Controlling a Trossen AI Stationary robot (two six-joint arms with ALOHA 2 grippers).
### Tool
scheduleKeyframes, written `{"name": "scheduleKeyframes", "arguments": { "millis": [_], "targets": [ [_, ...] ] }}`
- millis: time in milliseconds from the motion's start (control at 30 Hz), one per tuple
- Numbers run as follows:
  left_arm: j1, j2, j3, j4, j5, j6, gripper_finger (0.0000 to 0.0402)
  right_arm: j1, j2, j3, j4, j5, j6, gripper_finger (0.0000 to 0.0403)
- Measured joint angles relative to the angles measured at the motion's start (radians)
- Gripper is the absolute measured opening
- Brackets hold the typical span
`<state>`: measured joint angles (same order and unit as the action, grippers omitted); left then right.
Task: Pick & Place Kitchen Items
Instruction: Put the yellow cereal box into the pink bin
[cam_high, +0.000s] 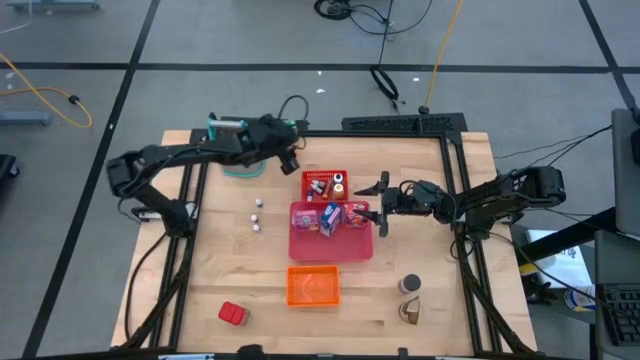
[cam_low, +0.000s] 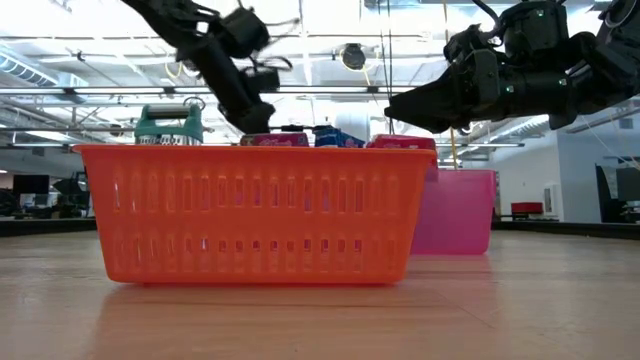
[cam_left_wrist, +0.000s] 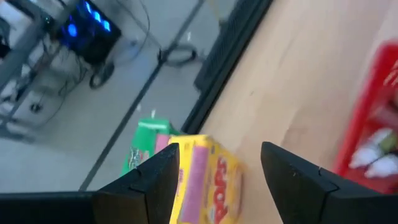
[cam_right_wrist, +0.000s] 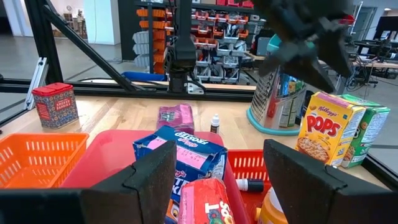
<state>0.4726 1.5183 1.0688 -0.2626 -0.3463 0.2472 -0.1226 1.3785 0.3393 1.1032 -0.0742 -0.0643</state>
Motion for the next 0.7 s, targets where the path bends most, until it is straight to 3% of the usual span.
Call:
{"name": "scheduleKeyframes", "arguments": {
  "millis": [333, 700],
  "targets": [
    [0.044, 0.180, 0.245, -0.275, 0.031, 0.026, 0.0227, 0.000, 0.000, 0.000, -0.001, 0.000, 0.000, 0.0233],
    [0.047, 0.197, 0.281, -0.392, -0.043, 0.047, 0.0228, 0.000, 0.000, 0.000, -0.005, 0.000, 0.000, 0.0233]
  ]
}}
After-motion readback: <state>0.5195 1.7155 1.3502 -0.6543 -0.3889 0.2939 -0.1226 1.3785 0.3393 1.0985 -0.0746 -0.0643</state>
